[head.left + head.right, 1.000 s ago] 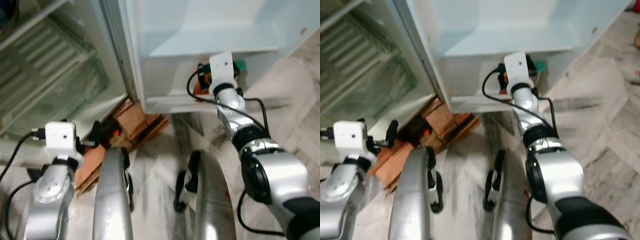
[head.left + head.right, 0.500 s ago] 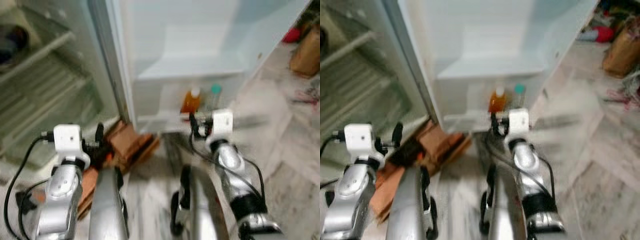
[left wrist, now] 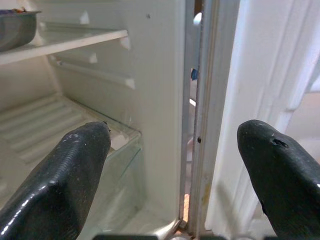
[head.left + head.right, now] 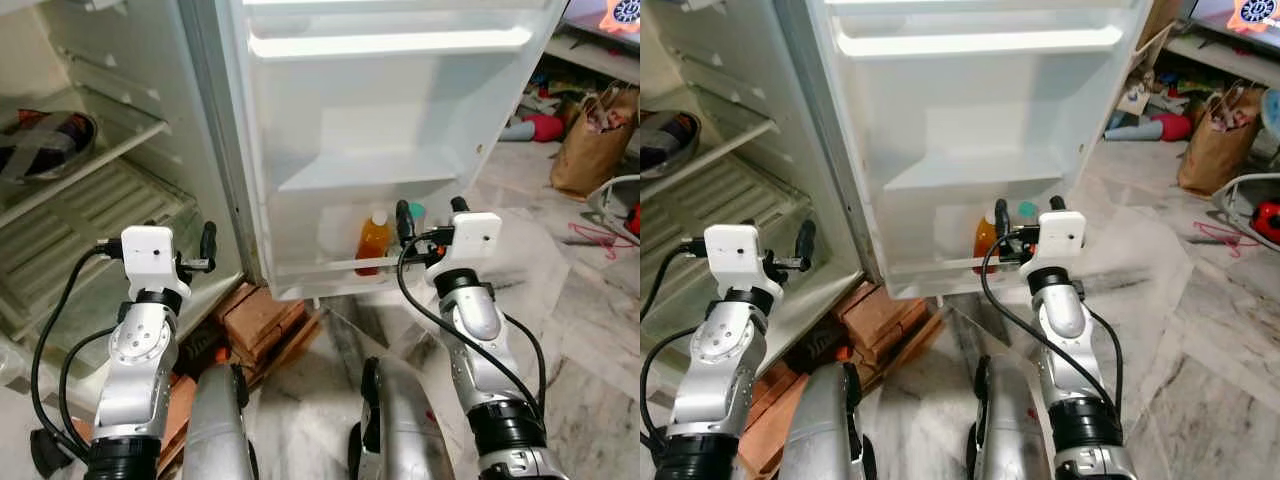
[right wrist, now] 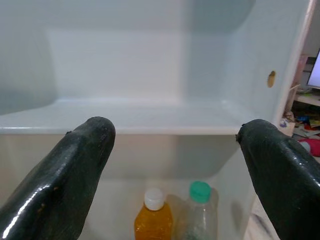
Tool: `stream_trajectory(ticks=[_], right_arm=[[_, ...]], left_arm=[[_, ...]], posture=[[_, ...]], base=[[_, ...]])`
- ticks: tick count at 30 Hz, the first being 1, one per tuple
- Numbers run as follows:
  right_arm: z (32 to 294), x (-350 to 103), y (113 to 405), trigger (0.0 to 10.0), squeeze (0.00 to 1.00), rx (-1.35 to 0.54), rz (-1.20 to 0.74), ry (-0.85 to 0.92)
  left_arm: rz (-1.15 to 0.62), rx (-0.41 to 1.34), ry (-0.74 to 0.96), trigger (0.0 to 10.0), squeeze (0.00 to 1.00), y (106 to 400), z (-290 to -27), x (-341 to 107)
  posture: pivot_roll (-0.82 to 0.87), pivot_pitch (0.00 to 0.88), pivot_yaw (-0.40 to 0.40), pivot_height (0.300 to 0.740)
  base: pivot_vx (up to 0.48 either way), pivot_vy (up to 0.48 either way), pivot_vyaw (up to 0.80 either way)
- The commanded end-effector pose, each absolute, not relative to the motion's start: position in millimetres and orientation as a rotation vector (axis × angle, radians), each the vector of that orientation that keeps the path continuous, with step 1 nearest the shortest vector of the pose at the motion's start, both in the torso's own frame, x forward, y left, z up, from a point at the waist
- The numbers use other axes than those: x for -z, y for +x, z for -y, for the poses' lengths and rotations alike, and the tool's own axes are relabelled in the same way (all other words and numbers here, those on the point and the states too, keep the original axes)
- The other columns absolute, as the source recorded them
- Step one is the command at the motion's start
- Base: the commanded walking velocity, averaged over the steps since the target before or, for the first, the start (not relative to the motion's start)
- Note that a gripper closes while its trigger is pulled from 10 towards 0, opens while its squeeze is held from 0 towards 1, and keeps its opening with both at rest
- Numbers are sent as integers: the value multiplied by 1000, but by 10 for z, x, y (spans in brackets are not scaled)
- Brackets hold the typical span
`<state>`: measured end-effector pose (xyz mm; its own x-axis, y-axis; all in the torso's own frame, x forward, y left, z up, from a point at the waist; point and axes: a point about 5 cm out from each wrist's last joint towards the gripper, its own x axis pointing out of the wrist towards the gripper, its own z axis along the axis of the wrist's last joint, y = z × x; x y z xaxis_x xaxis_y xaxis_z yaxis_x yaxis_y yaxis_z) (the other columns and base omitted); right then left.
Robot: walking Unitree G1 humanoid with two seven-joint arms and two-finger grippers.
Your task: Restocking fridge
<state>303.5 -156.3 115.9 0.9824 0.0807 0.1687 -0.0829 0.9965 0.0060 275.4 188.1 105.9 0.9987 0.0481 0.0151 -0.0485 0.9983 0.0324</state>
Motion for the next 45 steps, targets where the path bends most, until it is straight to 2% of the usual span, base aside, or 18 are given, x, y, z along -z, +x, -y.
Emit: stream_trajectory(ticks=[1, 16, 23, 39, 45], right_arm=[[1600, -1183, 3025, 10000, 0, -69, 165, 19], [1389, -1215, 3060, 10000, 0, -128, 135, 67], [1503, -1085, 3020, 10000, 0, -76, 65, 96], [1631, -870, 2830, 10000, 0, 33, -109, 167], [1630, -793, 2800, 10000, 0, -37, -199, 229]], left_arm=[[18, -65, 29, 10000, 0, 2747, -1892, -1034], [-4, -51, 60, 10000, 0, 2749, -1909, -945], [-6, -65, 39, 10000, 0, 2672, -1884, -960], [-2, -14, 72, 10000, 0, 2628, -1813, -971], [3, -17, 63, 10000, 0, 2621, -1793, -988]], posture=[[3, 0, -35, 613], [16, 0, -63, 698], [23, 23, -63, 740], [2, 49, -61, 740], [-1, 62, -64, 740]], base=[[0, 0, 0], [0, 0, 0], [0, 0, 0], [0, 0, 0], [0, -321, 0]])
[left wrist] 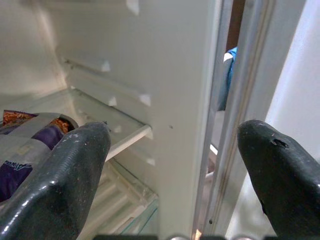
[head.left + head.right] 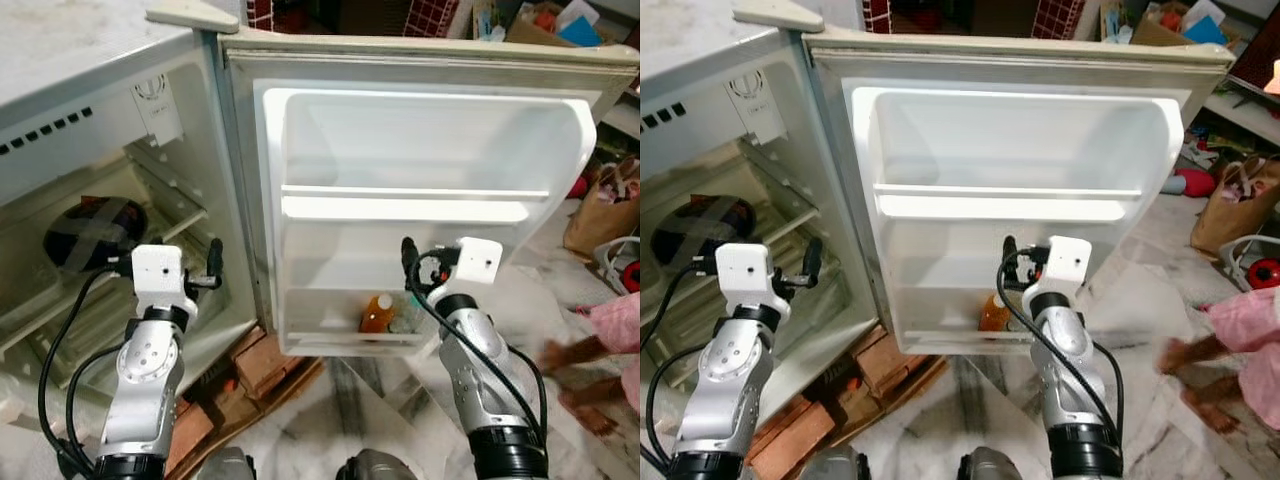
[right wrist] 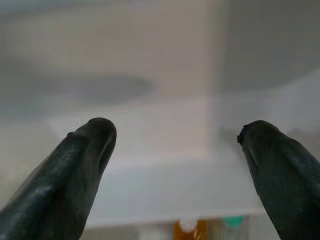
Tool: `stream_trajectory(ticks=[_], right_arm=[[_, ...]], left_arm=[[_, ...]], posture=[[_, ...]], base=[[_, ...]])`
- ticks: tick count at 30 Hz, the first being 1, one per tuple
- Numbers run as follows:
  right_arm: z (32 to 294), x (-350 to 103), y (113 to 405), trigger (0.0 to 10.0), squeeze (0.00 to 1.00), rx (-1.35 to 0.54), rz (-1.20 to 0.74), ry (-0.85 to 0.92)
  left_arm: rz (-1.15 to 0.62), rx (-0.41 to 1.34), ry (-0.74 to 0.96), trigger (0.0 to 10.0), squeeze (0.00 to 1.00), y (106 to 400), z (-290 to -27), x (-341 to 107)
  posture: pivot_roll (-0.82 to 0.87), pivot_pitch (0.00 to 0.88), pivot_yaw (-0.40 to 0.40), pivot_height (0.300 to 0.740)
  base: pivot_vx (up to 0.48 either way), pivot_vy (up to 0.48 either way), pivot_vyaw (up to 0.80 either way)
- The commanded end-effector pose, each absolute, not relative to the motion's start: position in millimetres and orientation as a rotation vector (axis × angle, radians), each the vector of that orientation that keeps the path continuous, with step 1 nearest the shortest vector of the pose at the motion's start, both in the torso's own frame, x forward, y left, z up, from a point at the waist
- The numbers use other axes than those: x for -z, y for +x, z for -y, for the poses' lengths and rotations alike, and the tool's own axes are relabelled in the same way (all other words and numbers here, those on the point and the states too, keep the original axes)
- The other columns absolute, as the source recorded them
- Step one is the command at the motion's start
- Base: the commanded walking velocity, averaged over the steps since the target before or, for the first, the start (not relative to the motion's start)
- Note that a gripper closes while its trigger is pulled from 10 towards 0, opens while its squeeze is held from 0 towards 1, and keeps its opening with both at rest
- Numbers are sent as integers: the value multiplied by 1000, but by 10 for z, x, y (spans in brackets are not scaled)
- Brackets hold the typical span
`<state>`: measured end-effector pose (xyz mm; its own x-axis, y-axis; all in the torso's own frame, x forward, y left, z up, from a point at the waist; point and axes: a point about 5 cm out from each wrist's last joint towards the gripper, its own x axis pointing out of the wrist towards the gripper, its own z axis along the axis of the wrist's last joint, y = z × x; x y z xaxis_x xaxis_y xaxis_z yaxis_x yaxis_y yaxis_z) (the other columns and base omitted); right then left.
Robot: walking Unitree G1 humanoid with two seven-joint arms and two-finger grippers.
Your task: Restocking fridge
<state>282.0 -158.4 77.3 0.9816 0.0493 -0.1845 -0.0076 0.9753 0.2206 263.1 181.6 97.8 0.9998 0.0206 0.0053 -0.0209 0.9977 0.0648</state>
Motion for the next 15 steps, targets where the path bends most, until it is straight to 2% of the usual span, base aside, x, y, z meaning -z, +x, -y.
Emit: stream_trajectory(ticks=[1, 7, 8, 15], right_arm=[[1627, -785, 2792, 10000, 0, -54, -213, 236], [1598, -687, 2711, 10000, 0, -206, -329, 180], [1547, -645, 2649, 10000, 0, -304, -372, 142], [1432, -675, 2546, 10000, 0, -495, -400, 151]], left_arm=[[3, -18, 61, 10000, 0, 2618, -1793, -991], [-5, -15, 59, 10000, 0, 2592, -1787, -974], [-4, -13, 58, 10000, 0, 2590, -1780, -975], [-6, -7, 64, 10000, 0, 2588, -1772, -978]], posture=[[-2, 64, -63, 740], [-8, 71, -63, 740], [-9, 73, -64, 740], [-9, 76, -63, 740]], base=[[0, -416, 0], [0, -441, 0], [0, -390, 0], [0, -382, 0]])
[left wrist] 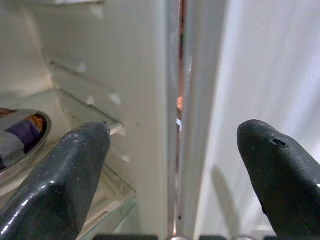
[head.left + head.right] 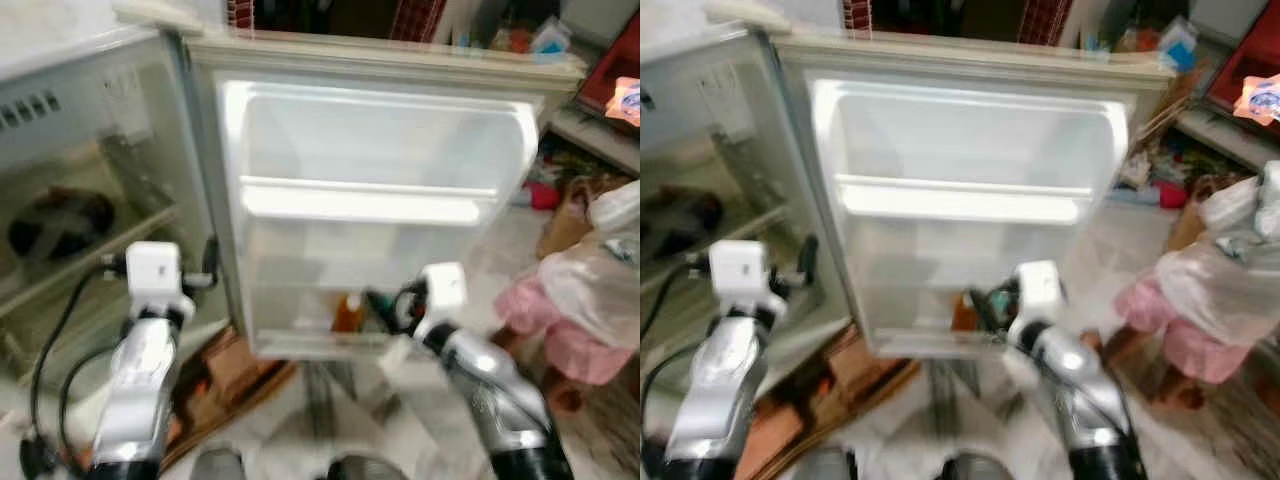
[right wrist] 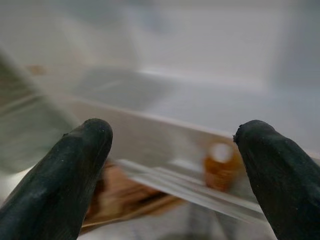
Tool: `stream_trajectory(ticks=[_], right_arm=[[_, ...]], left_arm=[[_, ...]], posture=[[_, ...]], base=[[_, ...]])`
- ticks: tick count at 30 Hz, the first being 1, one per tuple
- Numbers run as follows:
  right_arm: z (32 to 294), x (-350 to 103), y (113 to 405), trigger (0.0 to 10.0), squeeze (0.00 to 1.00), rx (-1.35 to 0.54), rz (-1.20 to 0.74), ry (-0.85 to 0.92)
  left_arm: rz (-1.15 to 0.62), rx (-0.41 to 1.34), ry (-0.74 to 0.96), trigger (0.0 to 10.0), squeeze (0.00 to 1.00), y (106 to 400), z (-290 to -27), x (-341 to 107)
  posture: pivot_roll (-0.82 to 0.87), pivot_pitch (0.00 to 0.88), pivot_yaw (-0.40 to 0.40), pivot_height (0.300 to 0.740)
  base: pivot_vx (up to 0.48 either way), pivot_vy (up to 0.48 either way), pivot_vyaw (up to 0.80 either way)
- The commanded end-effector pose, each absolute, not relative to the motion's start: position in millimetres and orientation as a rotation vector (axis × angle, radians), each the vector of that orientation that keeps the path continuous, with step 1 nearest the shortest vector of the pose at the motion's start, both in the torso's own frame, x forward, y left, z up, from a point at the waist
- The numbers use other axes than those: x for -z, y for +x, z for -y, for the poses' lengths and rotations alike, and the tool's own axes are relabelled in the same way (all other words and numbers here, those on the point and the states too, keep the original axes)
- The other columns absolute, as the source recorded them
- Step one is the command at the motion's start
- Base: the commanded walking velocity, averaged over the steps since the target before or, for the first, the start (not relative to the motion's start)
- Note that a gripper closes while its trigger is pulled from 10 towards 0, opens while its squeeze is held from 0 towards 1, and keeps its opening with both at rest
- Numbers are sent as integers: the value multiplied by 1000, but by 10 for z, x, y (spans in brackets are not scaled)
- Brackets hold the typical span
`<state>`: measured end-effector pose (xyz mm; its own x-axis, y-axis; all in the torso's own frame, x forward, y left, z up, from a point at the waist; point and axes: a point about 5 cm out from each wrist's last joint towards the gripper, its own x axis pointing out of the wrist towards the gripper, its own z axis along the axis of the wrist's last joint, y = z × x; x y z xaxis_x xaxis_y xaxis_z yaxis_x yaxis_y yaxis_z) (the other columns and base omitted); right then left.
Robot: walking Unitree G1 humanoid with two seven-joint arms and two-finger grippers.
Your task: Restocking fridge
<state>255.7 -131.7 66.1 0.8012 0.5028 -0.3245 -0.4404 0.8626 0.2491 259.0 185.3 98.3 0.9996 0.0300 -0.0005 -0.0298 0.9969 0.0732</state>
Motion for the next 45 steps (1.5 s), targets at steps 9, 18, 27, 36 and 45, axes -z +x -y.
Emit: stream_trajectory(ticks=[9, 18, 27, 36, 45], right_arm=[[1457, -842, 2580, 10000, 0, -548, -299, 173], [1465, -891, 2588, 10000, 0, -564, -244, 139], [1564, -1080, 2805, 10000, 0, -416, -82, 93], [1581, -1130, 2949, 10000, 0, -230, 7, 86], [1566, -1004, 3014, 10000, 0, -100, -4, 108]], left_arm=[[-11, 4, 77, 10000, 0, 2572, -1767, -971], [-15, 9, 85, 10000, 0, 2566, -1754, -969], [-35, -30, 97, 10000, 0, 2538, -1817, -947], [-61, -119, 99, 10000, 0, 2530, -1928, -890], [-66, -108, 103, 10000, 0, 2630, -1874, -835]], posture=[[-11, 82, -57, 740], [-7, 83, -55, 740], [1, 82, -63, 740], [25, 56, -57, 740], [27, 0, -48, 740]], base=[[0, -362, 0], [0, -344, 0], [0, -114, 246], [0, 0, 744], [0, 0, 644]])
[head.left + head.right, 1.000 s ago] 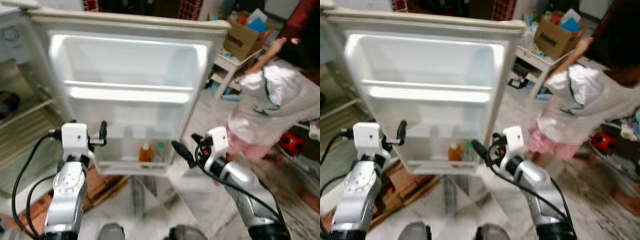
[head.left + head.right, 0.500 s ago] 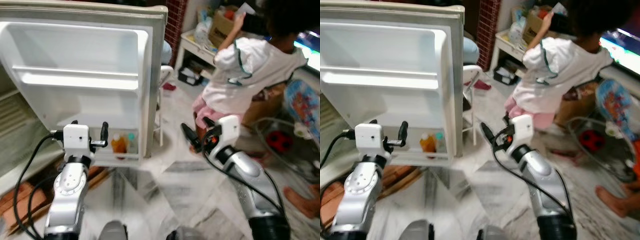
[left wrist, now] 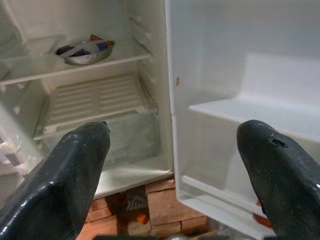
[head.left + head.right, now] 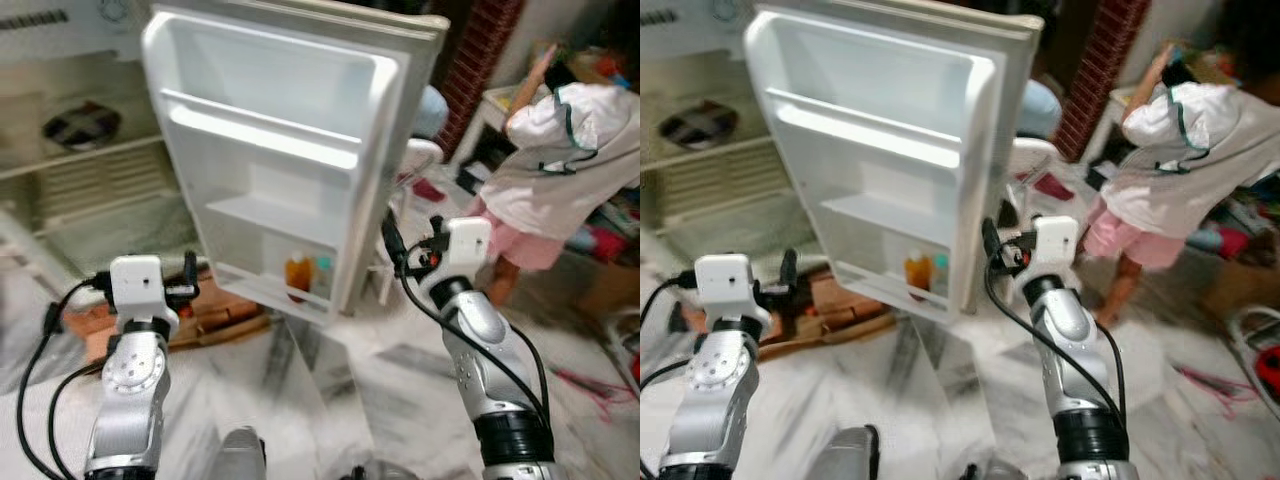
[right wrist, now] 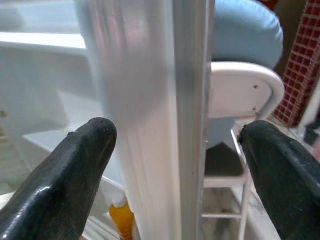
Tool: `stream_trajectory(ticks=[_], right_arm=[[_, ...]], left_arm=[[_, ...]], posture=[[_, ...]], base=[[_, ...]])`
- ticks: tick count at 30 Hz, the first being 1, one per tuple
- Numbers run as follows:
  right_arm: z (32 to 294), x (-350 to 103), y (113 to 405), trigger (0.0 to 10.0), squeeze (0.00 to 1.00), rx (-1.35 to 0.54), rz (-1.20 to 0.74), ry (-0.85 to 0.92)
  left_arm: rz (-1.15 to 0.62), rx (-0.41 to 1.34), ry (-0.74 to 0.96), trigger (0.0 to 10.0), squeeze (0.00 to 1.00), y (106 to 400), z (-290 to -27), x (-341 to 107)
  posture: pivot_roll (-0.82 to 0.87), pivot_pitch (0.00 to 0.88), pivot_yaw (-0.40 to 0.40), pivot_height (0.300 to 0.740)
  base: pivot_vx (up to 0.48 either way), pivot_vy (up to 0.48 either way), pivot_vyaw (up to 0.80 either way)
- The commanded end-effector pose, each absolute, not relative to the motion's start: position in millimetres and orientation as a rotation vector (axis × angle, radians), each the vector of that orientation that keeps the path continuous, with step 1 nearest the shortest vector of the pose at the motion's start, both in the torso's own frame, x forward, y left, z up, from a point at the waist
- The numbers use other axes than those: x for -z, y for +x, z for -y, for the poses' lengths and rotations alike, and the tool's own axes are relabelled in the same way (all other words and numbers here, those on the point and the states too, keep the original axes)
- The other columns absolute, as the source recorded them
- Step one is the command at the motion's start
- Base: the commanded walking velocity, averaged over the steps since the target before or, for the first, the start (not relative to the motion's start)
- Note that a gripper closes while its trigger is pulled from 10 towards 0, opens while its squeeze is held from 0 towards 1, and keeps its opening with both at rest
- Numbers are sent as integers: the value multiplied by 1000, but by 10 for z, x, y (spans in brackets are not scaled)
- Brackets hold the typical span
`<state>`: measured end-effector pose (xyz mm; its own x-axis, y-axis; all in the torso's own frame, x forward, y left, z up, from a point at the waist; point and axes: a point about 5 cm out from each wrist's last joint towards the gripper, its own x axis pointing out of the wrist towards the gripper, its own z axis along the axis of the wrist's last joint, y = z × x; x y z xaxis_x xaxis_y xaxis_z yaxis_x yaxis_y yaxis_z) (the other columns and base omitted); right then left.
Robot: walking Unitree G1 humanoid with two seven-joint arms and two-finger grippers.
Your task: Restocking fridge
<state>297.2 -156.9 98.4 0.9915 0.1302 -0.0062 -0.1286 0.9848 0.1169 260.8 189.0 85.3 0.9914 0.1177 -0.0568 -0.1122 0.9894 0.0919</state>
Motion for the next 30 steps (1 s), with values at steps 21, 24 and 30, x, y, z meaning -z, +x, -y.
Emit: stream_trajectory(ticks=[21, 24, 30], right_arm=[[1537, -1143, 3207, 10000, 0, -119, 73, 84], [1506, -1173, 3224, 10000, 0, -151, 82, 92], [1406, -1237, 3250, 10000, 0, -249, 120, 67]], left_arm=[[-44, -75, 96, 10000, 0, 2748, -1783, -824], [-44, -77, 94, 10000, 0, 2746, -1783, -820], [-46, -93, 89, 10000, 0, 2737, -1792, -800]], posture=[[5, 0, -57, 740], [4, 0, -58, 740], [6, 0, -58, 740]], base=[[0, -320, 0], [0, -400, 292], [0, 0, 790]])
